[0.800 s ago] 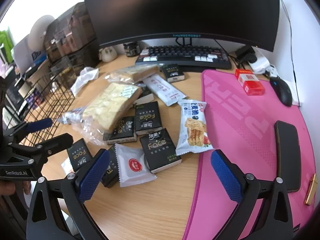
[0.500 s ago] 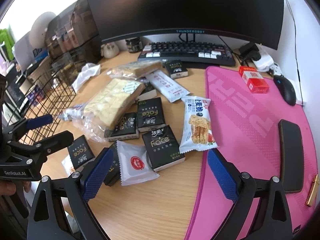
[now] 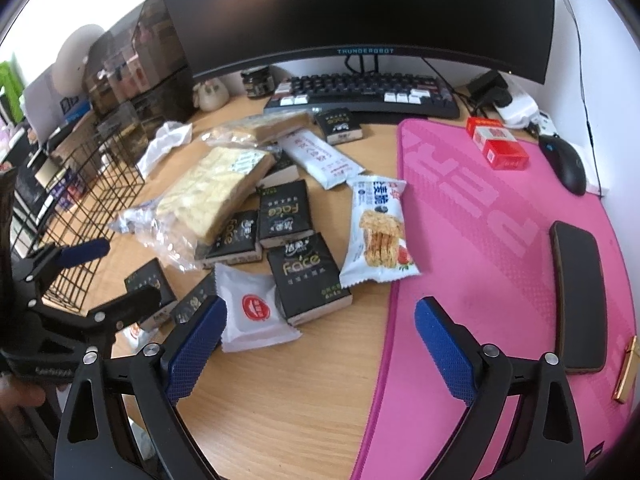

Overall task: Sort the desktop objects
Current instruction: 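Reach the left gripper to a black Face tissue pack and grasp it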

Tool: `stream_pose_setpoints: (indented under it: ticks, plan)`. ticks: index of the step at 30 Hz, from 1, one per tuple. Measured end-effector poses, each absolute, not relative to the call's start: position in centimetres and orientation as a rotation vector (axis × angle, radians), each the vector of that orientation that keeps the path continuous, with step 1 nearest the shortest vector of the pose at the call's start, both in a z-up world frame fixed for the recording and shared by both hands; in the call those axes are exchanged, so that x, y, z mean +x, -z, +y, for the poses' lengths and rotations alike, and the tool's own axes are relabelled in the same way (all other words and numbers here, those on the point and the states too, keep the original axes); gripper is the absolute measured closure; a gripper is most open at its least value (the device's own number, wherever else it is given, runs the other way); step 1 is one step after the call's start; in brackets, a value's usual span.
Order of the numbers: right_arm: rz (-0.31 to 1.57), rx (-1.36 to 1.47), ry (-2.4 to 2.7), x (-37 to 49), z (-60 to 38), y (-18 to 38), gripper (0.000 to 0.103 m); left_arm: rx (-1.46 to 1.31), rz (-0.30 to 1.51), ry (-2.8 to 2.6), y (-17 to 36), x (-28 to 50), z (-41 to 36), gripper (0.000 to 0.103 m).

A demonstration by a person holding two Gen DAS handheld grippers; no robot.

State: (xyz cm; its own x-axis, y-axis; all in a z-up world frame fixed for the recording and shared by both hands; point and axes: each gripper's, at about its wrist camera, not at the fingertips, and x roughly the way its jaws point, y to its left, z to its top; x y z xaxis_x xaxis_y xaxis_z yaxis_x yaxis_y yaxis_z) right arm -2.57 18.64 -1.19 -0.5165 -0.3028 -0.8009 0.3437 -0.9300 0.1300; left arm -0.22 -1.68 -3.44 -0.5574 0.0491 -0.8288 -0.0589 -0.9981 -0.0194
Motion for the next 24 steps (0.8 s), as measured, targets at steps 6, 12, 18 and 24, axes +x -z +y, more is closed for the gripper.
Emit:
stream_pose_setpoints:
  ticks: [6, 12, 18, 24]
  plan:
    - [0.058, 1.310, 2.428, -2.8, 18.4, 2.3, 0.007, -1.520, 0.014, -2.716, 5.4, 0.0, -2.6, 0.001]
    - [0.073, 1.335, 2.395, -3.3, 17.6, 3.3, 0.007, -1.555, -0.024, -2.708, 7.1, -0.8, -3.6, 0.001]
    - [0.057, 1.362, 2.391, -4.1, 17.7, 3.9, 0.007, -1.526, -0.028, -2.679, 7.2, -0.7, -3.9, 0.002]
    - [0.069, 1.362, 2.384, -4.2, 17.3, 3.8, 0.007, -1.529, -0.023, -2.671, 6.6, 0.0, -4.4, 0.002]
